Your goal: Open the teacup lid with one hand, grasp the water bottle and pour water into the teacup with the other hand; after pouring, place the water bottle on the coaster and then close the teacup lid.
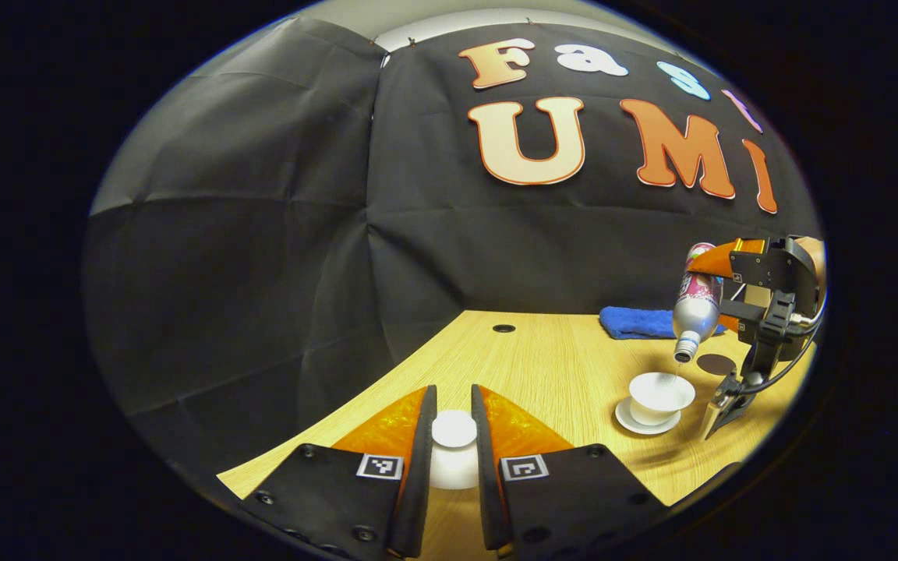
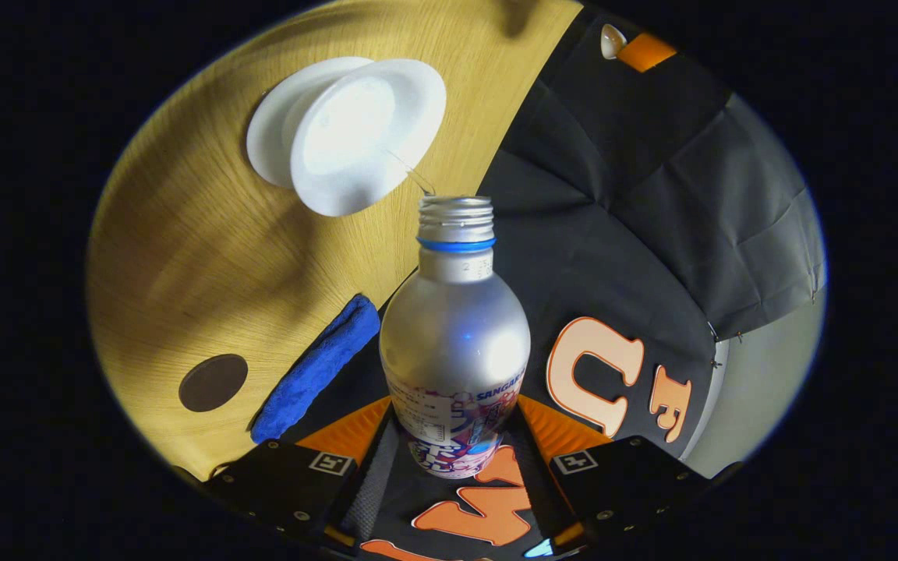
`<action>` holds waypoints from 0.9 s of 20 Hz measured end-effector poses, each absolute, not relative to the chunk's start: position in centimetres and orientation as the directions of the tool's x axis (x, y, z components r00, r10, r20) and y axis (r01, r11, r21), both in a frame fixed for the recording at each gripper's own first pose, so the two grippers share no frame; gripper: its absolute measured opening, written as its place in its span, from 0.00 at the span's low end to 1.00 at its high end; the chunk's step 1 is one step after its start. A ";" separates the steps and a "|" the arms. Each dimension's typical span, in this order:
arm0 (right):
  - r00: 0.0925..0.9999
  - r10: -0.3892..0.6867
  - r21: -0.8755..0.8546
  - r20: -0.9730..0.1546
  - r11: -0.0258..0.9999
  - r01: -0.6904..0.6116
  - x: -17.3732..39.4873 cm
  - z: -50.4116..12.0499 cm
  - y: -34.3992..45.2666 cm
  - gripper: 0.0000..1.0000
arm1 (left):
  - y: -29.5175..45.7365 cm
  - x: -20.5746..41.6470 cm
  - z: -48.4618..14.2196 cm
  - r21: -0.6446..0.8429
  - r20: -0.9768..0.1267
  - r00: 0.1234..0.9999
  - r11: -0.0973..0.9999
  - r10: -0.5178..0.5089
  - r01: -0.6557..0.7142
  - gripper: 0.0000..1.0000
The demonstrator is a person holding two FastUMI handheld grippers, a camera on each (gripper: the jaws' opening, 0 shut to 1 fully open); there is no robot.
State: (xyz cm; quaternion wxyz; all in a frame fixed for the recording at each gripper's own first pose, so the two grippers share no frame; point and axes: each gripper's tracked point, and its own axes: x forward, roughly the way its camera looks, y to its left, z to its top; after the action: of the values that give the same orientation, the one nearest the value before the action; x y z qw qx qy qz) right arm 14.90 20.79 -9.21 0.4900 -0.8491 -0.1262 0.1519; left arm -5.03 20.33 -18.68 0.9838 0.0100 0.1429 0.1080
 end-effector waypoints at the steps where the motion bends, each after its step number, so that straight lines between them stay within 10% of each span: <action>1: 0.922 0.362 -0.873 -0.139 -0.483 0.058 14.7 -9.5 20.7 0.78 | 20.2 -5.1 -18.5 0.046 -0.276 0.938 0.978 0.210 -0.206 0.32; 18: 0.906 0.256 -0.887 -0.338 0.235 -0.398 12.3 -13.3 14.6 0.79 | 15.5 -2.7 -15.3 0.025 -0.221 0.967 0.992 0.125 -0.122 0.31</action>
State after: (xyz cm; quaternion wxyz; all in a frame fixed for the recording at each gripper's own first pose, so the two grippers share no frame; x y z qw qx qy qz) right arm 12.33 14.55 -13.31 0.7835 -0.5822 0.0610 0.2084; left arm -2.74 15.54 -15.30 0.9918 0.0056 0.1117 0.0623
